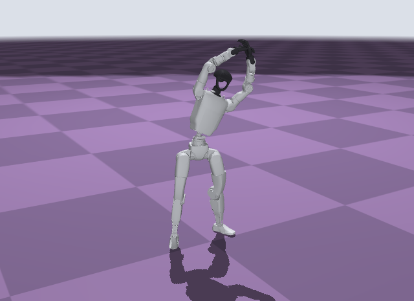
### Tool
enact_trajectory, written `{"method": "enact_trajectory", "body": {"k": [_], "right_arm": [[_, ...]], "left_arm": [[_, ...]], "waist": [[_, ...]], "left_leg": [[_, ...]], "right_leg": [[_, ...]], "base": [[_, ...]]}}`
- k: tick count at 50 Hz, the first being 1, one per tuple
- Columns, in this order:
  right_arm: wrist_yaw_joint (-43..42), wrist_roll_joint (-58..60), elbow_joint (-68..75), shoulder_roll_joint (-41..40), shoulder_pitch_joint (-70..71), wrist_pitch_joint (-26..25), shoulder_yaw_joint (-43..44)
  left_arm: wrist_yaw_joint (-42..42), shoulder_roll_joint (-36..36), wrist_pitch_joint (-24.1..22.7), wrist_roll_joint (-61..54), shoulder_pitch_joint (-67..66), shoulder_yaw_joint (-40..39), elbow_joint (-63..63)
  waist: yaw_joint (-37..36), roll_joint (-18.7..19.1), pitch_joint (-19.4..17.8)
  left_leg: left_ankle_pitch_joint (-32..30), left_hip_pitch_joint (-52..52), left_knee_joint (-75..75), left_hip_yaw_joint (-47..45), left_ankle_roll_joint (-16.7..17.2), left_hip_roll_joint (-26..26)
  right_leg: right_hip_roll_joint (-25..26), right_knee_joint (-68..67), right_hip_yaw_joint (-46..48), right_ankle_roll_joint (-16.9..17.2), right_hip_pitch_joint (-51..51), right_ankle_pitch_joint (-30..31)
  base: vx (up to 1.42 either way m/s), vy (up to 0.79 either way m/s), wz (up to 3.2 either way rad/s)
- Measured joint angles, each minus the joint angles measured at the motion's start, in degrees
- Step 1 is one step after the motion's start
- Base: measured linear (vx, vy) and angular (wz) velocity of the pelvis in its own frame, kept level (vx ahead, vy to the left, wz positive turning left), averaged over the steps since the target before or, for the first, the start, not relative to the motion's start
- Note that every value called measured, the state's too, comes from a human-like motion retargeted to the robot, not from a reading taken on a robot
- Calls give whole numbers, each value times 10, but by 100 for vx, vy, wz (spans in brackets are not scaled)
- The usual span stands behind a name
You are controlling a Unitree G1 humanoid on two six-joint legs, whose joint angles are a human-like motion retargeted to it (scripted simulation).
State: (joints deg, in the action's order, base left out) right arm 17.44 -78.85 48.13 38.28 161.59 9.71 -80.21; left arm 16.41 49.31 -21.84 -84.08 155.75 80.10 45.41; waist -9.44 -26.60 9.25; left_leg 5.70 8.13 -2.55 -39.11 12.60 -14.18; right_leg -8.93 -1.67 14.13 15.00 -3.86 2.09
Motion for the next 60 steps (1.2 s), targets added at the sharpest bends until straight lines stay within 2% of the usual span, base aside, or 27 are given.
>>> {"method": "enact_trajectory", "body": {"k": [6, 15, 22, 33, 42, 46, 55, 58, 60], "right_arm": [[-6, 25, -3, -37, 8, 2, 0], [-11, 28, -15, -91, 0, 2, 0], [-10, 30, -18, -112, -1, -2, 0], [-4, 34, -18, -94, -9, -7, 0], [3, 8, -35, -15, -37, -1, 0], [6, -9, -39, 13, -47, 0, 0], [18, -70, -37, 50, -63, -3, 0], [22, -99, -35, 61, -64, -9, 0], [21, -121, -35, 66, -69, -26, 13]], "left_arm": [[5, 37, -11, -11, -7, -1, -5], [6, 102, -16, -11, -28, -1, -15], [7, 124, -25, -17, -49, -8, -23], [2, 105, -39, -19, -72, -18, -30], [-13, 47, -40, 3, -63, -1, -34], [-19, 22, -39, 14, -59, 0, -32], [-24, -17, -24, 44, -40, 1, -17], [-30, -34, -12, 55, -26, 1, -6], [-42, -61, 18, 62, -25, -26, 13]], "waist": [[-16, -29, -10], [-53, -32, -29], [-69, -32, -37], [-68, -32, -36], [-56, -28, -23], [-52, -8, -18], [-38, 71, -11], [-32, 100, -12], [-25, 120, -13]], "left_leg": [[4, 0, 2, 1, 1, -2], [10, 16, 3, -2, 0, -13], [13, 19, 4, -1, 2, -17], [18, -8, 15, 19, 2, -8], [13, -36, 13, 41, 1, 16], [9, -42, 9, 48, 4, 25], [4, -42, 6, 57, 14, 36], [4, -40, 8, 59, 15, 37], [3, -38, 10, 60, 15, 35]], "right_leg": [[1, 0, 1, 0, 0, 8], [14, 4, 1, 0, 15, 19], [19, 5, 2, 0, 19, 20], [2, 4, 12, 0, 10, 9], [-26, -1, 25, 0, -5, -1], [-36, -4, 30, 0, -8, -5], [-49, -6, 38, 0, -2, -8], [-51, -5, 39, 0, 2, -6], [-50, -5, 38, 0, 5, -4]], "base": [[-1, 4, 0], [0, 0, 0], [0, 0, 0], [-1, 0, 5], [-2, 3, 21], [-1, 2, 9], [0, 0, 0], [0, 0, 0], [0, 0, 0]]}}
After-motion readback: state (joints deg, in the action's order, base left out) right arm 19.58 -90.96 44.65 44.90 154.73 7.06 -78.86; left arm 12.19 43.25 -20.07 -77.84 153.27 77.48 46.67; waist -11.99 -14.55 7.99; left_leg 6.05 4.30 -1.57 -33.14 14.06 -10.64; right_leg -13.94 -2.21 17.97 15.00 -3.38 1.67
